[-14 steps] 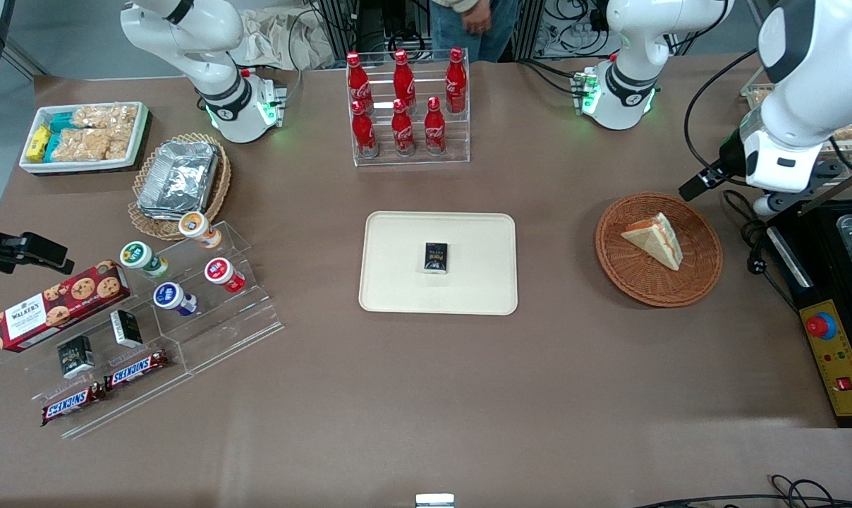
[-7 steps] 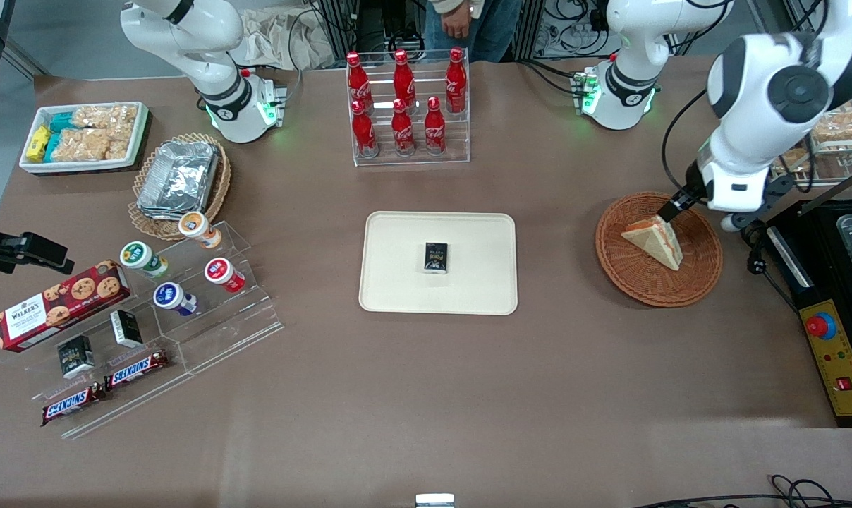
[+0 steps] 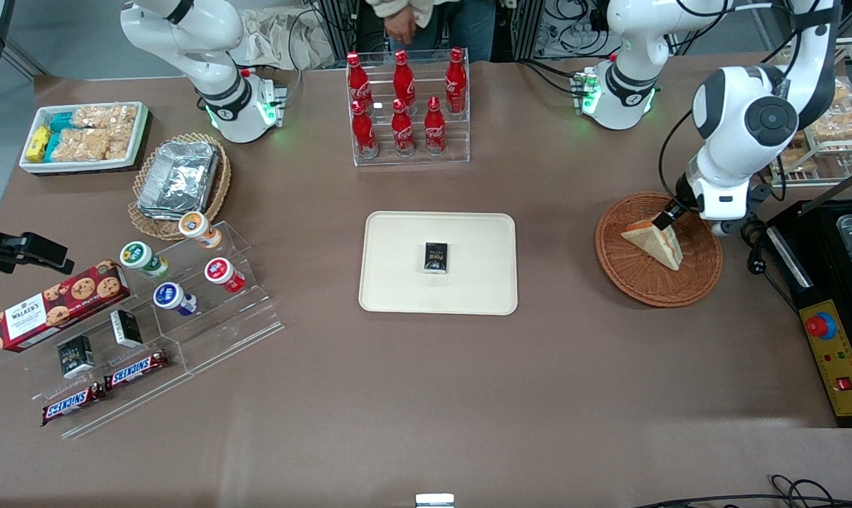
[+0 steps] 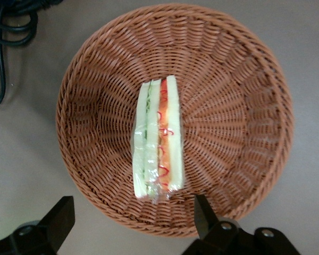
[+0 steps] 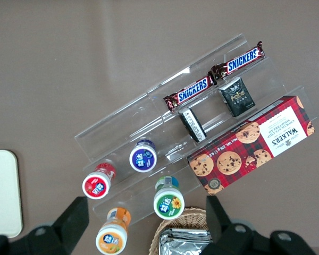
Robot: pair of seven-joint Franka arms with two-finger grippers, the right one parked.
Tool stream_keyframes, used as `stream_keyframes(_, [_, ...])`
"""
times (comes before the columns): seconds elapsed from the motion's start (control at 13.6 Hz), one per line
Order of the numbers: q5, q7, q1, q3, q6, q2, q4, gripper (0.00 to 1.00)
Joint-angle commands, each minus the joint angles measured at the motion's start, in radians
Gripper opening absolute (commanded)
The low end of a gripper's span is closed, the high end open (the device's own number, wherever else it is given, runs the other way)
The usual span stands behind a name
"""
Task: Place sandwich from basket to tray
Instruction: 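Lower the left gripper and close it on the wrapped sandwich, then lift the sandwich and carry it with the left gripper to the white tray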
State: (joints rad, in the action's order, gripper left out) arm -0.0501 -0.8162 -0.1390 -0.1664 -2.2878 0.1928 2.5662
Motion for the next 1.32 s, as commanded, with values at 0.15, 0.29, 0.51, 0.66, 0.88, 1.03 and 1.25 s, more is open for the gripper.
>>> stream_keyframes(0.15, [-0.013,-0.024,-0.025,-0.007,-0.087,-0.074,0.017,1.0])
stream_keyframes(0.29, [-0.01,-0.024,-0.043,-0.007,-0.101,-0.093,0.017,1.0])
stream_keyframes(0.51, [-0.004,-0.027,-0.051,-0.007,-0.101,-0.098,0.016,1.0])
stream_keyframes(0.66, [0.001,-0.027,-0.051,-0.007,-0.104,-0.11,0.016,1.0])
stream_keyframes(0.88, [0.003,-0.031,-0.051,-0.007,-0.124,-0.13,0.017,1.0])
stream_keyframes(1.03, [0.004,-0.034,-0.051,-0.007,-0.147,-0.156,0.017,1.0])
stream_keyframes(1.25, [0.012,-0.037,-0.051,-0.007,-0.176,-0.18,0.02,1.0])
